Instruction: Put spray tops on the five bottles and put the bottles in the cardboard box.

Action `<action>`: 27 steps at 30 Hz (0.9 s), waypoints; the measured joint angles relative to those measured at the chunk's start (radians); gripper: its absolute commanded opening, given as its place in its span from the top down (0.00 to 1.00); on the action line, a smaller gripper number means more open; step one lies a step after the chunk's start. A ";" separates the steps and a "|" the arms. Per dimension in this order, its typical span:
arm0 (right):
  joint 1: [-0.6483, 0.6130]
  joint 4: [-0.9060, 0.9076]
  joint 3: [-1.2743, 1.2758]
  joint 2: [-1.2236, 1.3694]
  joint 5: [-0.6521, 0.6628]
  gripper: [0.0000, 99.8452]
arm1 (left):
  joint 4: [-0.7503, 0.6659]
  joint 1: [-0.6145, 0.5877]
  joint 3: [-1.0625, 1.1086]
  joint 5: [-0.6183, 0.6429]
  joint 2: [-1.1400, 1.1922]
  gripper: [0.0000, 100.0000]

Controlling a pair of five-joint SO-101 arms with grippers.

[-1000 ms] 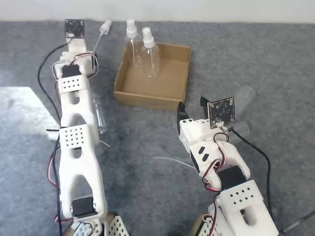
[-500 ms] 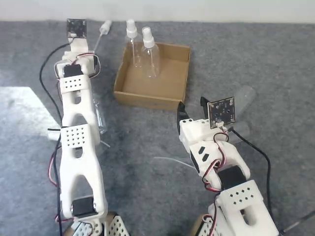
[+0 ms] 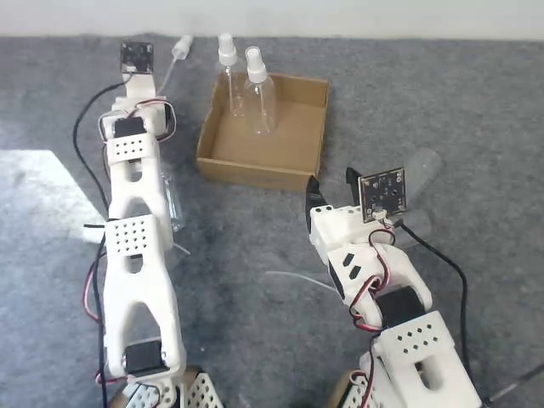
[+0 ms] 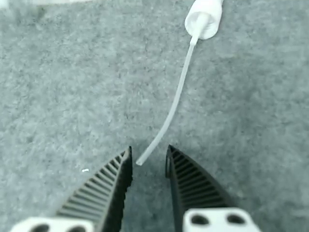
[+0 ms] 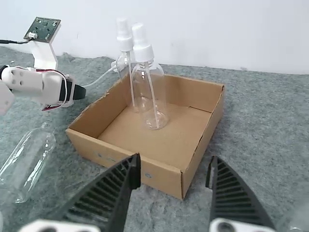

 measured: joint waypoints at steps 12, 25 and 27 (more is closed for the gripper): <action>0.000 0.000 0.000 0.000 0.000 0.79 | 0.000 0.002 -0.006 0.000 0.000 0.90; 0.000 0.000 0.000 0.000 0.000 0.79 | -0.029 0.002 -0.025 0.000 0.000 0.90; 0.000 0.000 0.000 0.000 0.000 0.79 | -0.040 0.002 -0.026 0.000 0.000 0.90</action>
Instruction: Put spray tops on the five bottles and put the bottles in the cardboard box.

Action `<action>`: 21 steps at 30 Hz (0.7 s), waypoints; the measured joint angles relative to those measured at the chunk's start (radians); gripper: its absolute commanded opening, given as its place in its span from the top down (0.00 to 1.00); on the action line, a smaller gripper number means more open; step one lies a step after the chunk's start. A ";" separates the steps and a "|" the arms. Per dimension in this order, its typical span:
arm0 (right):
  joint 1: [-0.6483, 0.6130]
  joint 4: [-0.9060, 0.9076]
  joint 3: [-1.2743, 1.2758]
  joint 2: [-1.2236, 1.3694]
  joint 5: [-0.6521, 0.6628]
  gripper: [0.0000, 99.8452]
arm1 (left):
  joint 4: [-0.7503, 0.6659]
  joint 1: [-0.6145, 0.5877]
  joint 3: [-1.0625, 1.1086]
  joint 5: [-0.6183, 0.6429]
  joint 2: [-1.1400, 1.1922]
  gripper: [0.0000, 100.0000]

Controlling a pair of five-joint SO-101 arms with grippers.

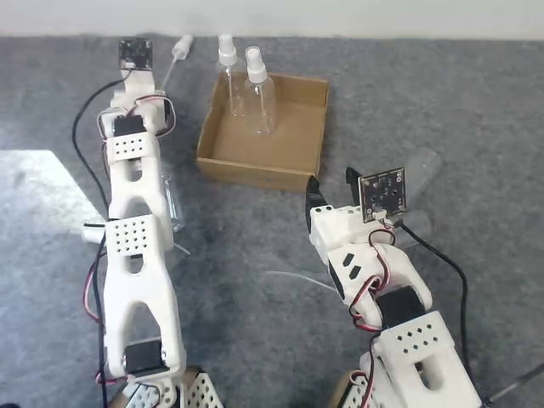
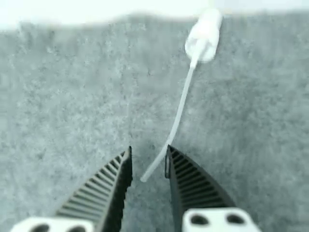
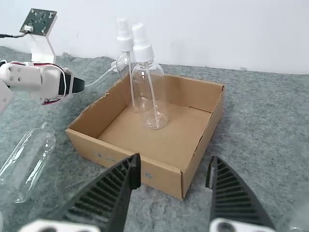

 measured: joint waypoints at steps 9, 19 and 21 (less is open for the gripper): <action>0.000 0.000 0.000 0.000 0.000 0.79 | -0.005 0.000 -0.005 0.000 0.000 0.90; 0.000 0.000 0.000 0.000 0.000 0.79 | -0.005 0.011 -0.005 0.000 0.000 0.90; 0.000 0.000 0.000 0.000 0.000 0.79 | -0.005 0.018 -0.005 0.000 0.000 0.90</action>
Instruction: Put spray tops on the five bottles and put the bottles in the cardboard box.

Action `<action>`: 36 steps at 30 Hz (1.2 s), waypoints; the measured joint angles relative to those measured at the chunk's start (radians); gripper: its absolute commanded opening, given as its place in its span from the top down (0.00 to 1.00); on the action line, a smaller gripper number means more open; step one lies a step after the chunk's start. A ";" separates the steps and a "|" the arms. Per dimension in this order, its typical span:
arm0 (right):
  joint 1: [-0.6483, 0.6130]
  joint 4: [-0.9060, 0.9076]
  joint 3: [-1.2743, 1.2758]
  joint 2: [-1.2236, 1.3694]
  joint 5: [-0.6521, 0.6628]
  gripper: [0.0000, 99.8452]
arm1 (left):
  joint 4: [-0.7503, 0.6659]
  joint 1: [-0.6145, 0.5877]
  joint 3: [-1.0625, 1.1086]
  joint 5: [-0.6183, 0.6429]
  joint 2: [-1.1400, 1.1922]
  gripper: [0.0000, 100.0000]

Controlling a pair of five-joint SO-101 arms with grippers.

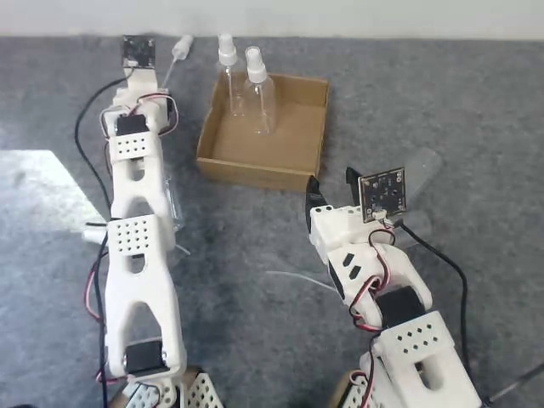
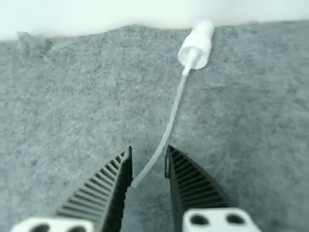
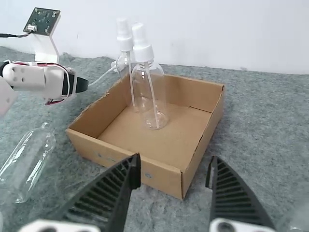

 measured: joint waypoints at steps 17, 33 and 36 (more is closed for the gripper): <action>0.000 0.000 0.000 0.000 0.000 0.79 | 0.000 0.015 0.000 0.000 0.000 0.95; 0.000 0.000 0.000 0.000 0.000 0.79 | 0.037 0.012 0.000 0.000 0.000 0.94; 0.000 0.000 0.000 0.000 0.000 0.79 | 0.037 0.006 0.000 0.000 0.000 0.95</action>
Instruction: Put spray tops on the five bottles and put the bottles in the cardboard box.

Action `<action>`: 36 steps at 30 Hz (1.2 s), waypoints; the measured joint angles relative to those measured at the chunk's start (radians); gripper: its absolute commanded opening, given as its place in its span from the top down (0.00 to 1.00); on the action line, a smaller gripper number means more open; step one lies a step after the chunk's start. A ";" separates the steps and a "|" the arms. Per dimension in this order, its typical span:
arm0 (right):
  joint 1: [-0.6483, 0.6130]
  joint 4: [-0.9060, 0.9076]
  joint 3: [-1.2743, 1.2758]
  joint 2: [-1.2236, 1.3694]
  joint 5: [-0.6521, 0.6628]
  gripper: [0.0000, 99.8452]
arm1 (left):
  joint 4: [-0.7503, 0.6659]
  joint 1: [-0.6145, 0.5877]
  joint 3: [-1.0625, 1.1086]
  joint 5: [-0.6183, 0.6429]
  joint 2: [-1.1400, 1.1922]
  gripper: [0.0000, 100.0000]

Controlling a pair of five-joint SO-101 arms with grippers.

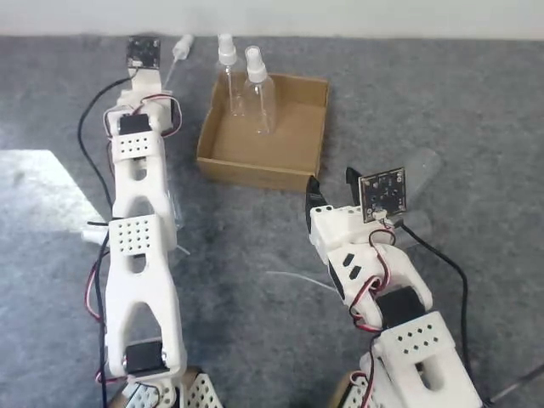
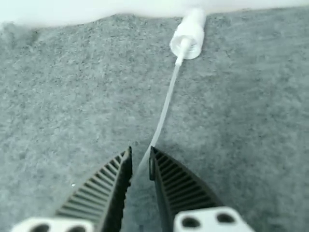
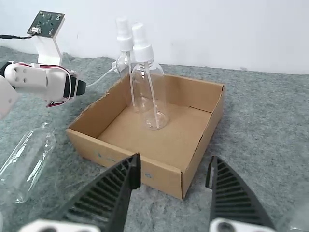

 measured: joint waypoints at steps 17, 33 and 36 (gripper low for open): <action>0.000 0.000 0.000 0.000 0.000 0.79 | 0.028 0.002 0.000 0.000 0.000 0.99; 0.000 0.000 0.000 0.000 0.000 0.79 | 0.454 0.002 -0.244 0.000 0.000 0.99; 0.000 0.000 0.000 0.000 0.000 0.79 | 0.508 0.002 -0.247 0.000 -0.002 0.99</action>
